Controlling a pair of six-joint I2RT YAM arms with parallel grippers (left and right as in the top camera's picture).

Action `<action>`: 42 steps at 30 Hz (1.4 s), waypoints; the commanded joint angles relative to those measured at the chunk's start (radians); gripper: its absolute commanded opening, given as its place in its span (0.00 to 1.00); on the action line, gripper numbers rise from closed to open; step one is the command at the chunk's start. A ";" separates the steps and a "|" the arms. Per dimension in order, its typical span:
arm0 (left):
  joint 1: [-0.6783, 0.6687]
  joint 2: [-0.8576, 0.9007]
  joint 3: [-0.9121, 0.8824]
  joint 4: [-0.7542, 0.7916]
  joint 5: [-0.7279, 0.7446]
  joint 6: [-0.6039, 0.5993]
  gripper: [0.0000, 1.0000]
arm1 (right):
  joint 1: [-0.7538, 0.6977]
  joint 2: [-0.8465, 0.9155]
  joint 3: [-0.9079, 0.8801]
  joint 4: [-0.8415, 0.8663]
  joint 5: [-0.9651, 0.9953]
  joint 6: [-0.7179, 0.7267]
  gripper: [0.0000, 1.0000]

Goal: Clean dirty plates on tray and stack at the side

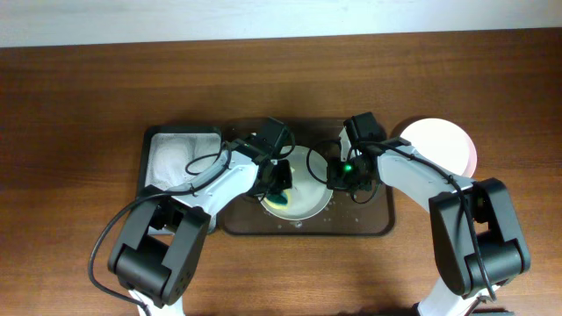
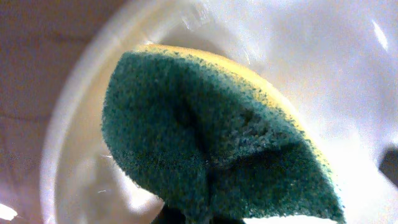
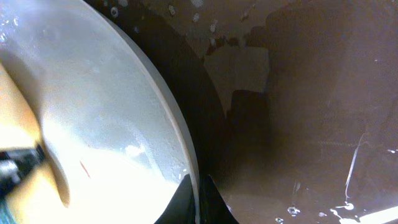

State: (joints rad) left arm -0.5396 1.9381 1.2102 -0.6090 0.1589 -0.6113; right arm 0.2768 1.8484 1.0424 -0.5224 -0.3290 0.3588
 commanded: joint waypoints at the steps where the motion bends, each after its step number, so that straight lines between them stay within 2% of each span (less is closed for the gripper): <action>1: -0.038 0.043 -0.043 0.022 0.164 0.038 0.00 | 0.012 0.014 -0.010 -0.008 0.076 -0.014 0.04; 10: -0.078 0.044 -0.043 0.232 0.011 -0.040 0.00 | 0.012 0.014 -0.010 -0.009 0.076 -0.014 0.04; 11: -0.076 0.044 -0.043 0.262 -0.005 -0.040 0.06 | 0.012 0.014 -0.010 -0.009 0.076 -0.014 0.04; 12: -0.072 0.044 -0.043 0.280 -0.020 -0.040 0.06 | 0.012 0.014 -0.010 -0.009 0.076 -0.014 0.04; 15: -0.061 0.044 -0.043 0.292 -0.108 -0.040 0.01 | 0.012 0.014 -0.010 -0.010 0.076 -0.014 0.04; 18: -0.049 0.043 -0.043 0.248 -0.192 -0.039 0.00 | 0.012 0.014 -0.010 -0.013 0.076 -0.014 0.04; 27: 0.012 -0.006 -0.043 0.051 -0.211 -0.039 0.00 | 0.012 0.014 -0.010 -0.013 0.076 -0.014 0.04; 31: 0.011 -0.076 -0.043 0.026 -0.180 0.061 0.00 | 0.012 0.014 -0.010 -0.013 0.076 -0.015 0.04; 34: 0.020 -0.159 -0.043 0.013 -0.182 0.090 0.00 | 0.012 0.014 -0.010 -0.013 0.076 -0.014 0.04; 39: 0.111 -0.292 -0.043 -0.026 -0.182 0.091 0.00 | 0.011 -0.016 0.026 -0.033 0.078 -0.047 0.04; 42: 0.181 -0.302 -0.043 -0.084 -0.182 0.162 0.00 | 0.011 -0.062 0.092 -0.099 0.151 -0.068 0.04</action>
State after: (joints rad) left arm -0.4194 1.6524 1.1687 -0.6544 -0.0086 -0.5297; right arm 0.2817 1.8465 1.0706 -0.5732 -0.3019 0.3336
